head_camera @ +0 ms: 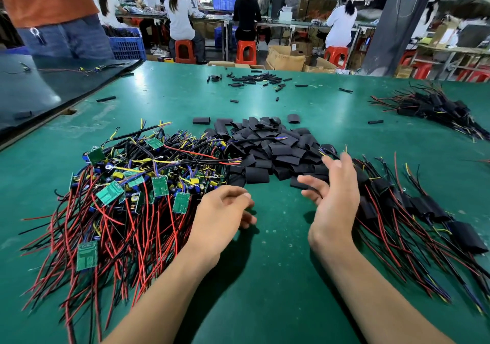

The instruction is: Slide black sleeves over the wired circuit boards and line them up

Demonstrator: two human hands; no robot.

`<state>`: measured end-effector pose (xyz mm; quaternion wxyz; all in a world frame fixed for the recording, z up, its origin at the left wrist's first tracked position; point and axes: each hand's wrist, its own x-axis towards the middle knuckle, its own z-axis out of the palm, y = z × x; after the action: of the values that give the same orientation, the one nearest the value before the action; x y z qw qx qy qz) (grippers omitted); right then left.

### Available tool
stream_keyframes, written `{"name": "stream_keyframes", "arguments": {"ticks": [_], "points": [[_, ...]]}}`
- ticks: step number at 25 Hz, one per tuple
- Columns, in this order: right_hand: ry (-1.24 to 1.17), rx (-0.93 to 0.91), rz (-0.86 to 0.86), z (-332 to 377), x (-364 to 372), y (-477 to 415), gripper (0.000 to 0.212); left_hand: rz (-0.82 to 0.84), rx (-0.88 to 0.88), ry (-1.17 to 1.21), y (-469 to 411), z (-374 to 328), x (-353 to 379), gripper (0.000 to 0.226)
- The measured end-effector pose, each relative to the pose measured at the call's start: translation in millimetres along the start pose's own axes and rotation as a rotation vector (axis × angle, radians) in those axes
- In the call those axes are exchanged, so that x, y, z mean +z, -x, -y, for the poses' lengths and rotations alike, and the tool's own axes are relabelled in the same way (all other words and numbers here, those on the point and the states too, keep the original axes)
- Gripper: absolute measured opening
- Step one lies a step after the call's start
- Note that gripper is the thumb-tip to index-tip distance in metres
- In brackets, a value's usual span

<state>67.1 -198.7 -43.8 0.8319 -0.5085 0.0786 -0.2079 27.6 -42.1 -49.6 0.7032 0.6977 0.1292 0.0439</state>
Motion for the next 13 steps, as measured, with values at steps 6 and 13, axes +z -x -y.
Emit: {"name": "stream_keyframes", "arguments": {"ticks": [6,13], "points": [[0.44,-0.171,0.408,-26.0,19.6,26.1,0.014,-0.043,0.341,-0.473,6.7,5.8,6.8,0.019],[0.835,-0.477,0.692,-23.3,77.5,10.5,0.013,-0.149,0.188,-0.21,-5.6,6.4,-0.3,0.021]]}}
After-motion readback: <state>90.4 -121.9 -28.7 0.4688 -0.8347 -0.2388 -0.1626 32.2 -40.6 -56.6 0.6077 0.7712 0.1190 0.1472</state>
